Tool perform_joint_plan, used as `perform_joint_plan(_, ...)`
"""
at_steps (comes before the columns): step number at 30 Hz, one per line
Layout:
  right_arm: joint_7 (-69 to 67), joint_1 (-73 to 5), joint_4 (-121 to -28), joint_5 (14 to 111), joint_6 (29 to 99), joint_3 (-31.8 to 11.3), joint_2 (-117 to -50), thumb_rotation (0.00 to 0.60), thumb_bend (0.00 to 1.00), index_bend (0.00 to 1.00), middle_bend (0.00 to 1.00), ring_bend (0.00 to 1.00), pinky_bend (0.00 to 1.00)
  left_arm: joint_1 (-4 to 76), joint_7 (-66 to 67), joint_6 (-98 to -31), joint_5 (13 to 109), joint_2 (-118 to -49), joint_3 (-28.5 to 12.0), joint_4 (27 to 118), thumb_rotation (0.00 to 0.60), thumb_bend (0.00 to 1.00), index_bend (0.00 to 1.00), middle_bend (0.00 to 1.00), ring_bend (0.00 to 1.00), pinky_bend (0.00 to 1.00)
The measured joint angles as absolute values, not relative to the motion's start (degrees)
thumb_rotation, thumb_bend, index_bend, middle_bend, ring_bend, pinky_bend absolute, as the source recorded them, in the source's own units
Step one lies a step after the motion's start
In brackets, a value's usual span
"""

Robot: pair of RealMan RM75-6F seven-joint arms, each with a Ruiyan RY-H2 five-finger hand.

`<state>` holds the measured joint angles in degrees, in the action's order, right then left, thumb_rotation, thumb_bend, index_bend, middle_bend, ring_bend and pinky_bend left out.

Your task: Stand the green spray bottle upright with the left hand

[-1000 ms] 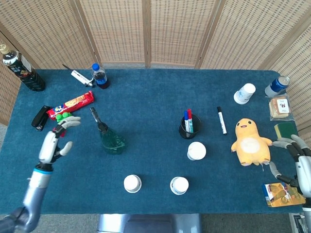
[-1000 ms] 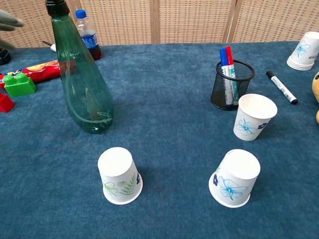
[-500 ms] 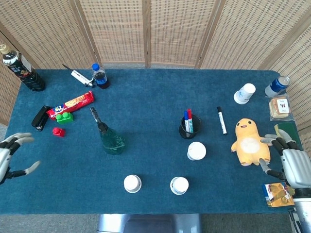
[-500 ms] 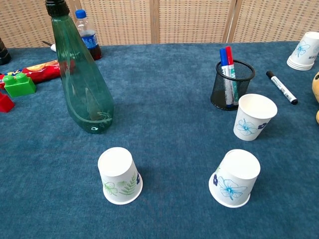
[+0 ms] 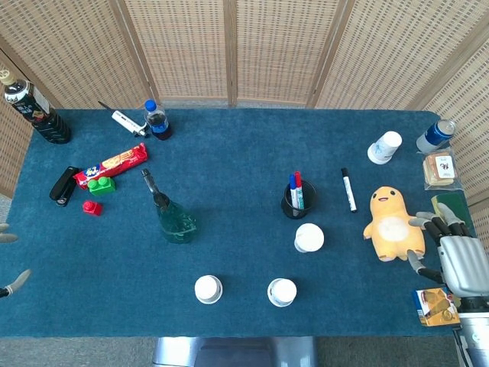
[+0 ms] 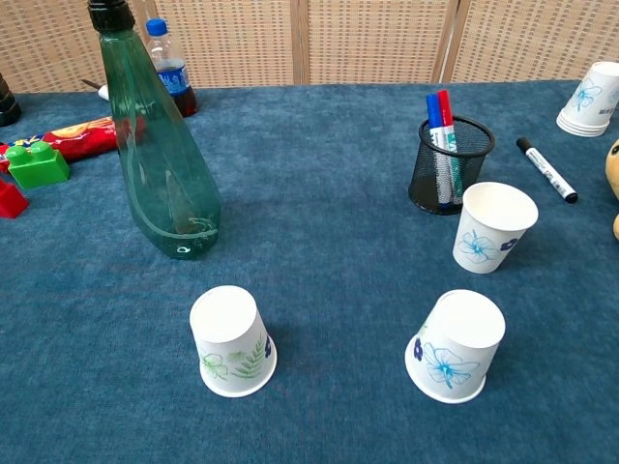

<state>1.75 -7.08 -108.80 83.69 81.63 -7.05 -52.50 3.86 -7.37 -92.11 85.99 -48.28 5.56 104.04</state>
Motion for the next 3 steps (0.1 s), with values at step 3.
perform_joint_plan(3,1.6,-7.1,-108.8,84.0,81.9,-6.9,-52.6,0.6,0.4,0.3,0.27,0.07,0.19,3.7,-7.4,-91.8,86.0,-48.5,5.0,104.2,0.431,0.28,0.3,0.23,0.19,0.26)
